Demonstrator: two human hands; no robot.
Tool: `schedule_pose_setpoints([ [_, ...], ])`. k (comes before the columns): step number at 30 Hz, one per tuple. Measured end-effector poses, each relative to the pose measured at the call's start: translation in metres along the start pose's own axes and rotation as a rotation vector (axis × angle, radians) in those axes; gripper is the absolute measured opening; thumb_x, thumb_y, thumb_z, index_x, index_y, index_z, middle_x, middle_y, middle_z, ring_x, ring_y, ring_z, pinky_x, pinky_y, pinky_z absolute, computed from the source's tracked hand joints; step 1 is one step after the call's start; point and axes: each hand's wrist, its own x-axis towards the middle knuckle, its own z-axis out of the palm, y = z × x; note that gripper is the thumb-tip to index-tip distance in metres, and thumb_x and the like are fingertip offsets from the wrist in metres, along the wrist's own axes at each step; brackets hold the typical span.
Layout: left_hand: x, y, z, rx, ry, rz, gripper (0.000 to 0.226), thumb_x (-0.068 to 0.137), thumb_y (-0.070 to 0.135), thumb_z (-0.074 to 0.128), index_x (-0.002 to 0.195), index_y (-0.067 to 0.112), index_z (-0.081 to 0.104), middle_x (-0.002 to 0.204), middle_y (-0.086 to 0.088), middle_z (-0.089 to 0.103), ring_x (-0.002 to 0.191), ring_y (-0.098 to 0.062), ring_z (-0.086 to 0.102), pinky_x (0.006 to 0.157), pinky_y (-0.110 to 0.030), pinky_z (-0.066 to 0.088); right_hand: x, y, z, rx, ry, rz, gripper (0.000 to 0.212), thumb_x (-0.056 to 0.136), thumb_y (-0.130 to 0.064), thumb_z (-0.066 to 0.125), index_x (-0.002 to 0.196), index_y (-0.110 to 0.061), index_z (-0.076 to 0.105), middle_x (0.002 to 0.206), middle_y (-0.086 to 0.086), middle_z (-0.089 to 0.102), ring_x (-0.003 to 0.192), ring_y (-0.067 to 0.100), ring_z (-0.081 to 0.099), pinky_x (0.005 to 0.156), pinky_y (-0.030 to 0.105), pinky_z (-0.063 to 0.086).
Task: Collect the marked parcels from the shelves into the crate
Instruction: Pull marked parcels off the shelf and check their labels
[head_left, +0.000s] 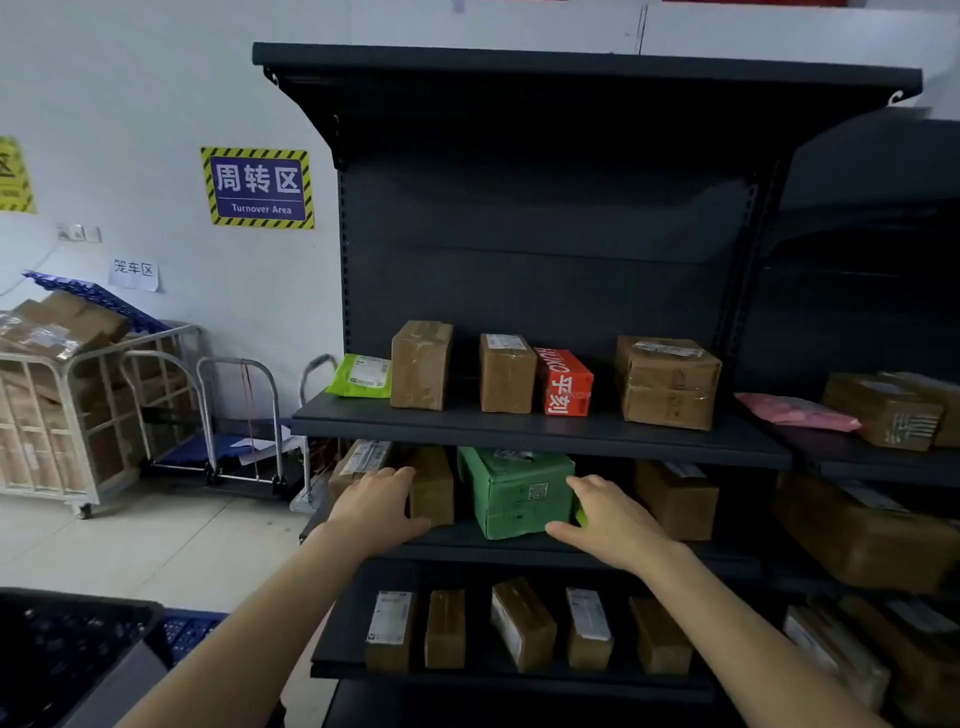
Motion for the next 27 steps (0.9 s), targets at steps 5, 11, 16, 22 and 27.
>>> schedule_pose_setpoints([
  [5,0.003,-0.029,-0.004,0.010,-0.018,-0.032,0.064,0.078,0.051,0.060,0.131,0.020,0.042,0.129,-0.006,0.054,0.119,-0.027,0.050,0.090,-0.038,0.046,0.016,-0.024,0.013,0.010,-0.012,0.006,0.079,0.084,-0.057,0.052,0.145,-0.013,0.028,0.148,0.004,0.035,0.135,0.020,0.035,0.104,0.034,0.035],
  [11,0.007,-0.063,-0.012,0.033,-0.031,-0.061,0.063,0.081,0.042,0.058,0.135,0.016,0.038,0.131,-0.009,0.052,0.121,-0.029,0.048,0.092,-0.037,0.043,0.038,-0.054,0.026,0.015,-0.018,0.007,0.079,0.083,-0.056,0.053,0.145,-0.012,0.028,0.149,0.004,0.033,0.136,0.019,0.033,0.105,0.034,0.035],
  [16,0.012,-0.089,-0.015,0.017,-0.046,-0.089,0.057,0.084,0.039,0.055,0.134,0.015,0.041,0.132,-0.007,0.052,0.122,-0.027,0.048,0.093,-0.038,0.045,0.057,-0.075,0.033,0.010,-0.029,0.002,0.079,0.083,-0.056,0.054,0.144,-0.012,0.028,0.147,0.005,0.035,0.135,0.020,0.034,0.103,0.035,0.037],
  [22,0.026,-0.112,-0.011,0.009,-0.043,-0.094,0.062,0.085,0.039,0.056,0.139,0.016,0.036,0.138,-0.006,0.048,0.127,-0.026,0.044,0.098,-0.039,0.044,0.086,-0.088,0.042,0.001,-0.051,-0.024,0.082,0.083,-0.056,0.053,0.146,-0.013,0.024,0.153,0.005,0.027,0.139,0.020,0.029,0.106,0.036,0.036],
  [27,0.048,-0.122,-0.007,0.005,-0.027,-0.137,0.052,0.086,0.035,0.056,0.133,0.016,0.042,0.131,-0.005,0.052,0.124,-0.024,0.045,0.096,-0.037,0.045,0.119,-0.089,0.047,0.002,-0.052,-0.047,0.077,0.085,-0.055,0.052,0.144,-0.012,0.027,0.146,0.004,0.035,0.133,0.020,0.036,0.100,0.036,0.041],
])
